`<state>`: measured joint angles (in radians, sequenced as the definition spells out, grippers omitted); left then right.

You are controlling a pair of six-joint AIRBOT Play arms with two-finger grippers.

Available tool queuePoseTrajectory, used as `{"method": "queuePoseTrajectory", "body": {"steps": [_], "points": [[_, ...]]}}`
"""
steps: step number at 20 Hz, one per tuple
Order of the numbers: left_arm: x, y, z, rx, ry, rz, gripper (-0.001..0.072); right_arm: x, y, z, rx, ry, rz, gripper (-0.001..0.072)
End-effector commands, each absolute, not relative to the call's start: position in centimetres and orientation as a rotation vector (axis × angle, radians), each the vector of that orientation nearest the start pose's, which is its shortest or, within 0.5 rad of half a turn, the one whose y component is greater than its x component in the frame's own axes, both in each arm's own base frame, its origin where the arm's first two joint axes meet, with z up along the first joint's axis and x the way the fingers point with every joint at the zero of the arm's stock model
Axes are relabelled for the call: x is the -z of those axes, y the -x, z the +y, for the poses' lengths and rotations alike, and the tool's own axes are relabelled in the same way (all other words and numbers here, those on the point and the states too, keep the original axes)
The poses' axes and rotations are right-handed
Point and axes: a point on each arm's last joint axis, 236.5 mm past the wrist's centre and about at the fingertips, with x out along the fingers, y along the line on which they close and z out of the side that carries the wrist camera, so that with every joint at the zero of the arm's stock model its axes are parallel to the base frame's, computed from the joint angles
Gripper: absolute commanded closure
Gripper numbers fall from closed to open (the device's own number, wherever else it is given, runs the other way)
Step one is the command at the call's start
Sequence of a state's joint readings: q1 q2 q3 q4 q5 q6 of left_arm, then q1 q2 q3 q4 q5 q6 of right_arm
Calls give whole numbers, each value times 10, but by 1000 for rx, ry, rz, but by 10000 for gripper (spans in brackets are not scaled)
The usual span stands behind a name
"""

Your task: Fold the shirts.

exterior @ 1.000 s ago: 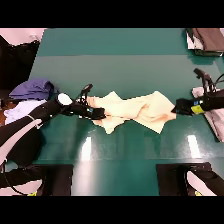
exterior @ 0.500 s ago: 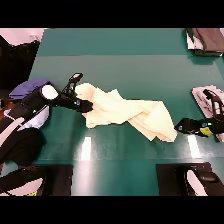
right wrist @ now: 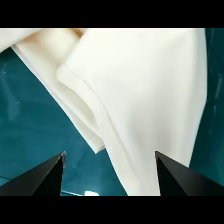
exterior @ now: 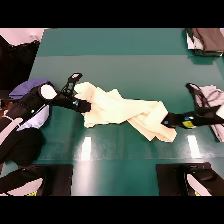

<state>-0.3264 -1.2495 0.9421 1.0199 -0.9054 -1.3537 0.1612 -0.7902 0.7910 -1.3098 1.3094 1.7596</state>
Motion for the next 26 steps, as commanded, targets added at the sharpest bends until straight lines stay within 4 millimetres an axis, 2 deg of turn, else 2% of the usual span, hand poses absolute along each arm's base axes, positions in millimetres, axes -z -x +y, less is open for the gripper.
{"method": "queuePoseTrajectory", "body": {"steps": [1, 3, 5, 8, 10, 12, 14, 16, 18, 22, 23, 26], "points": [[16, -326, -215, 593, 168, 1238, 684, -22, -266, 108, -111, -100, 1331, 84], [16, -324, -215, 602, 159, 1242, 683, -7, -265, 112, -96, -46, 1422, 84], [16, -324, -215, 610, 148, 1238, 683, 14, -265, 125, -100, -33, 1513, 84], [16, -324, -215, 612, 145, 1238, 683, 32, -282, 154, -81, -84, 1535, 84], [16, -323, -215, 613, 145, 1240, 683, 43, -288, 163, -42, -95, 1563, 84], [16, -323, -215, 613, 145, 1240, 683, 54, -285, 164, 0, -95, 1618, 84], [16, -322, -215, 615, 143, 1243, 683, 65, -277, 160, 49, -96, 1671, 124], [16, -322, -215, 628, 126, 1238, 683, 73, -272, 157, 79, -109, 1686, 131], [17, -321, -215, 631, 123, 1239, 683, 78, -272, 157, 83, -116, 1677, 232], [17, -319, -215, 635, 121, 1249, 683, 75, -281, 161, 41, -105, 1644, 586], [17, -318, -214, 637, 120, 1254, 683, 72, -281, 161, 22, -96, 1636, 655], [17, -317, -215, 639, 119, 1256, 683, 45, -286, 160, -28, -105, 1563, 697]]}}
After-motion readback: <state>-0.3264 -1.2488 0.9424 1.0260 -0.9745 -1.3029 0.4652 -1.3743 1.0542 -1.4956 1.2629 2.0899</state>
